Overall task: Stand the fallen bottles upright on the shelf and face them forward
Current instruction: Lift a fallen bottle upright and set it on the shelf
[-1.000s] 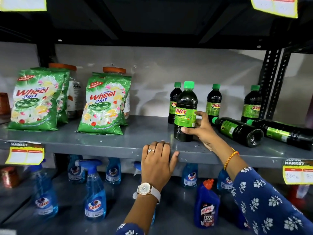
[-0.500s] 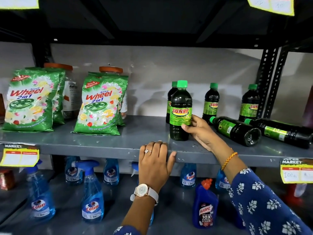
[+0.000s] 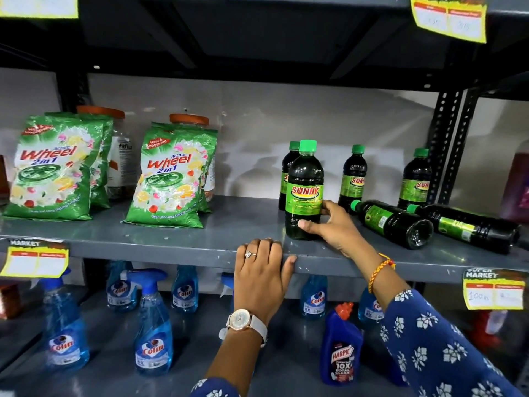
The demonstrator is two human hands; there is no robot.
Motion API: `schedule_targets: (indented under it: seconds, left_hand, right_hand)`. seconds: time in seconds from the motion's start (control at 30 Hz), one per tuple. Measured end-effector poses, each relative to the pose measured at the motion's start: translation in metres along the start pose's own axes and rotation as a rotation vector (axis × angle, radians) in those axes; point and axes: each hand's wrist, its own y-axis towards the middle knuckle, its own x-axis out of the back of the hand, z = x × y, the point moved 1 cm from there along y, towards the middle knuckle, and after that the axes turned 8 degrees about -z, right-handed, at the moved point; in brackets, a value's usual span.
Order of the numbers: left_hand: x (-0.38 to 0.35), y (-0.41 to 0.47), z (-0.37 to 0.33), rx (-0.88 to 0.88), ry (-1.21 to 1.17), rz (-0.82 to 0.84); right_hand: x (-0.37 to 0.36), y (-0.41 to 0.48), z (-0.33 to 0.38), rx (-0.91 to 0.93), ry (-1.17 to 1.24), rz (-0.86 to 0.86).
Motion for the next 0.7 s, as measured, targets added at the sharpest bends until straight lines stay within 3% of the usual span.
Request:
schedule_targets:
  seconds: [0.7]
  left_hand:
    - [0.003, -0.001, -0.003, 0.042, -0.003, 0.068]
  right_hand:
    - [0.013, -0.036, 0.004, 0.095, 0.090, 0.122]
